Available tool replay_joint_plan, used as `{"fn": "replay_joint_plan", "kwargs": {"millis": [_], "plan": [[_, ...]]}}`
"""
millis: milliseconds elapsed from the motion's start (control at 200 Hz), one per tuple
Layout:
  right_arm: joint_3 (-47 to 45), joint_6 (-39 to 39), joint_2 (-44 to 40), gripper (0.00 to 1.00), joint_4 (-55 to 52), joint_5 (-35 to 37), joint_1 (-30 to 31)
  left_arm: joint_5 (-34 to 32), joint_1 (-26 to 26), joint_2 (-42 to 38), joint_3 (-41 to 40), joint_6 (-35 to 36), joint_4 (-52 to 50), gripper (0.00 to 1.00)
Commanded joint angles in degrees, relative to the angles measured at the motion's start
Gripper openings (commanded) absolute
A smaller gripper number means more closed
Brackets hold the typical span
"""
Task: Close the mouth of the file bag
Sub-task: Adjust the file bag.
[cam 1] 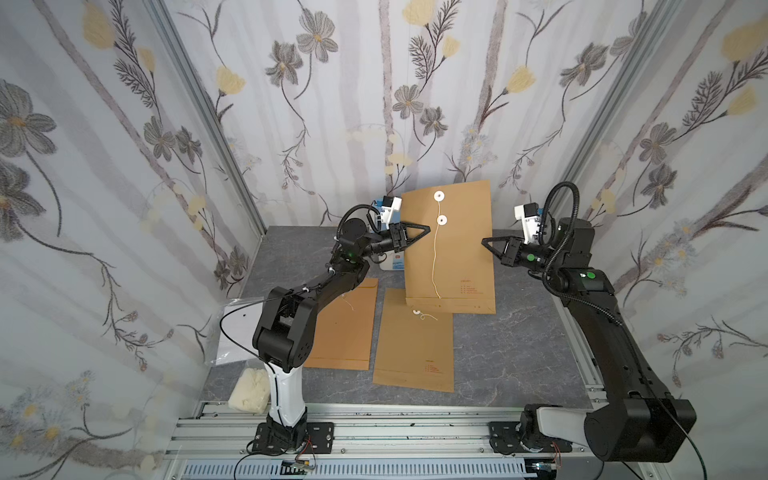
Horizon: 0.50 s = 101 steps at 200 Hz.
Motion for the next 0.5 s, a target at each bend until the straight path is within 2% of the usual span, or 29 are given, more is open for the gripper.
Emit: {"fn": "replay_joint_plan", "kwargs": {"millis": [0, 45, 135, 265, 330, 420, 500], "plan": [[0.0, -0.3, -0.3, 0.00, 2.6, 0.3, -0.5, 1.6, 0.4, -0.4, -0.4, -0.2, 3.5, 0.37], [0.0, -0.3, -0.4, 0.00, 2.4, 0.1, -0.8, 1.6, 0.5, -0.5, -0.7, -0.2, 3.5, 0.38], [0.0, -0.4, -0.7, 0.00, 2.0, 0.2, -1.7, 1.7, 1.0, -1.2, -1.8, -0.1, 3.5, 0.52], [0.1, -0.5, -0.8, 0.00, 1.8, -0.3, -2.0, 1.8, 1.3, -2.1, -2.8, 0.1, 3.8, 0.57], [0.1, -0.1, -0.7, 0.00, 2.2, -1.0, -2.1, 1.9, 1.2, -2.1, -3.0, -0.4, 4.9, 0.57], [0.0, -0.1, -0.5, 0.00, 2.4, -1.4, -2.0, 2.2, 1.0, -1.7, -2.4, -0.8, 5.3, 0.49], [0.0, -0.3, -0.5, 0.00, 2.2, -1.3, -2.0, 2.9, 0.7, -1.1, -1.5, -1.0, 5.0, 0.46]]}}
